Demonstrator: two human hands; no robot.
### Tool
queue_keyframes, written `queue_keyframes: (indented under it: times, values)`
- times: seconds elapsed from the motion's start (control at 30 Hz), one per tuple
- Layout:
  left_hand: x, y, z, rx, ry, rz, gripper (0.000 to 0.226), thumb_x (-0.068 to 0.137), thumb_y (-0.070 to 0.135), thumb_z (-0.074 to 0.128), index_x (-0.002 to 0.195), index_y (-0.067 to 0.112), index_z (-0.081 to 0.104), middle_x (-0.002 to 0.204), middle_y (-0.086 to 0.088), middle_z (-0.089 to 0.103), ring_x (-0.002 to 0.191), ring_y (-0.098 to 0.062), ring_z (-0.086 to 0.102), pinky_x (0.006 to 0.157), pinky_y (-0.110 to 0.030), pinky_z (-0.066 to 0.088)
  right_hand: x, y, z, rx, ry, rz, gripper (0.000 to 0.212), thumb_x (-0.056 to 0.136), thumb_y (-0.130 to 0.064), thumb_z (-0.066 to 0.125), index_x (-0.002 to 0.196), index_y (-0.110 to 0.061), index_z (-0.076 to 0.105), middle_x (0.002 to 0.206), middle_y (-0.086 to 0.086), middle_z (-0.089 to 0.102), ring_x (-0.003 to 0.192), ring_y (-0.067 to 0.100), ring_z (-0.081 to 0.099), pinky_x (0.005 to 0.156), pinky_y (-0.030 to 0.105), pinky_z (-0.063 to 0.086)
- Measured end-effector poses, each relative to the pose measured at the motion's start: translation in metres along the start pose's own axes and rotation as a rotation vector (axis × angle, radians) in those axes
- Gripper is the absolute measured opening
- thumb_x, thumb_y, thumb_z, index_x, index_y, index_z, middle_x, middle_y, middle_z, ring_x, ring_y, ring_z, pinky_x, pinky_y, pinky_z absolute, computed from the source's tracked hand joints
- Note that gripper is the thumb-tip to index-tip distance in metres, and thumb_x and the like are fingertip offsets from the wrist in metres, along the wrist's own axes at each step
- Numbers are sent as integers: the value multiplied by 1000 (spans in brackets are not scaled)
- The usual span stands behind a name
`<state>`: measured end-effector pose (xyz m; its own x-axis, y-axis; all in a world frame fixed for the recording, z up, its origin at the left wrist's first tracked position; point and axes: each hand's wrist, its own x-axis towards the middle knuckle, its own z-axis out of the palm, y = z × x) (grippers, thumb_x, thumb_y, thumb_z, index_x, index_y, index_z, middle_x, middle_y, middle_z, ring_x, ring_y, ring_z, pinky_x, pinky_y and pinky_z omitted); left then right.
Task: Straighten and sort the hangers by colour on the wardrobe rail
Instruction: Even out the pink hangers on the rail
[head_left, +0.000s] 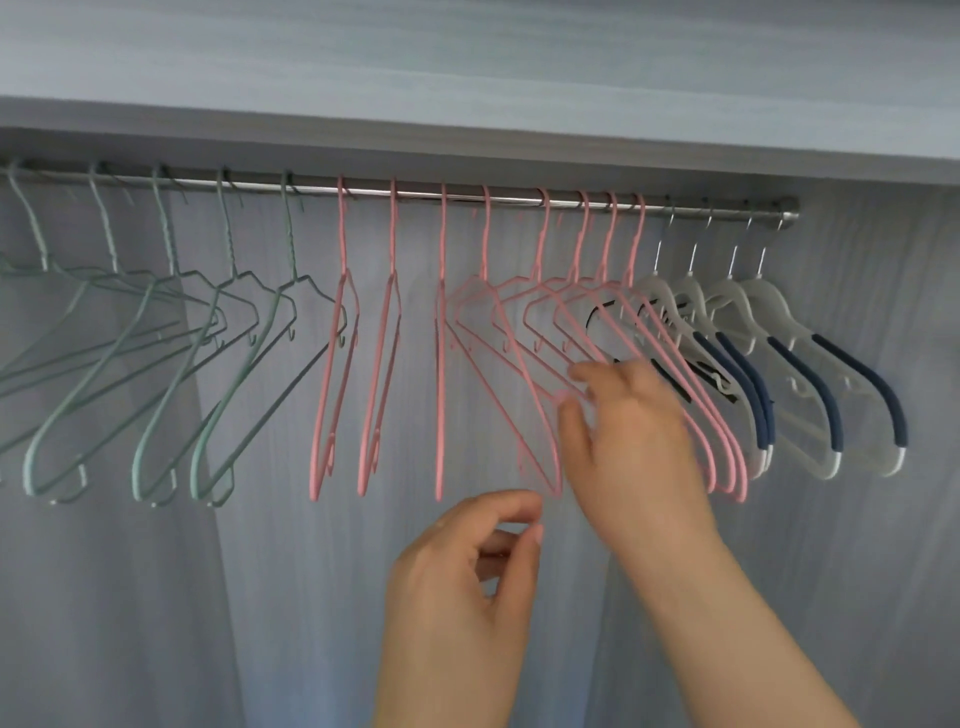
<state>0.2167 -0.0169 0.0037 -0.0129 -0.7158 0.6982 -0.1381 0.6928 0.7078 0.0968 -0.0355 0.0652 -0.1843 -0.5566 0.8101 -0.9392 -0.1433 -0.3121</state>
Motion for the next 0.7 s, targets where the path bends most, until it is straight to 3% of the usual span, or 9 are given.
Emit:
queue_keyframes:
  times: [0.1, 0.2, 0.3, 0.4, 0.53, 0.63, 0.7]
  values:
    - [-6, 3, 22, 17, -80, 82, 24, 71, 29, 60, 93, 37, 64, 89, 23, 65, 65, 9, 64, 58, 0, 45, 9, 20, -17, -17, 89, 5, 32, 84, -7, 57, 116, -4, 60, 113, 17, 57, 107, 34, 53, 91, 31, 38]
    - [-15, 2, 49, 28, -153, 107, 40, 73, 39, 50, 113, 43, 50, 119, 29, 49, 82, 11, 63, 71, -7, 51, 18, 35, -24, -62, -73, 90, 39, 86, -6, 52, 126, -8, 52, 123, 15, 56, 112, 32, 54, 91, 33, 41]
    - [-19, 0, 66, 44, -260, 33, 53, 71, 53, 39, 122, 58, 27, 131, 28, 45, 99, 6, 57, 84, -19, 52, 18, 37, -22, -97, -183, 148, 37, 87, -8, 45, 123, -12, 52, 112, 12, 63, 106, 32, 58, 82, 35, 47]
    - [-13, 3, 75, 107, -327, 37, 59, 85, 39, 46, 139, 40, 23, 142, 16, 40, 118, 3, 47, 97, -18, 43, 19, 39, -15, -111, -284, 189, 26, 89, -6, 39, 110, -9, 54, 90, 10, 62, 89, 31, 60, 67, 30, 45]
    - [-4, 3, 76, 155, -319, 3, 50, 91, 21, 47, 137, 32, 31, 138, 11, 45, 118, -5, 50, 100, -17, 37, 20, 37, -1, 193, -382, 298, 33, 89, 1, 32, 114, -6, 53, 93, 7, 62, 85, 26, 63, 78, 36, 53]
    - [-4, -1, 72, 170, -283, 3, 46, 91, 22, 47, 134, 32, 35, 134, 13, 49, 116, -3, 51, 90, -6, 32, 18, 34, 7, 331, -349, 344, 29, 92, -1, 29, 100, -6, 57, 79, 2, 55, 62, 11, 50, 56, 15, 42]
    - [-6, -3, 69, 159, -259, 16, 45, 91, 21, 47, 133, 33, 37, 131, 15, 51, 113, -1, 51, 86, -3, 29, 17, 31, 10, 384, -309, 372, 27, 93, -2, 29, 90, -8, 55, 72, -5, 50, 60, 7, 44, 46, 4, 33]
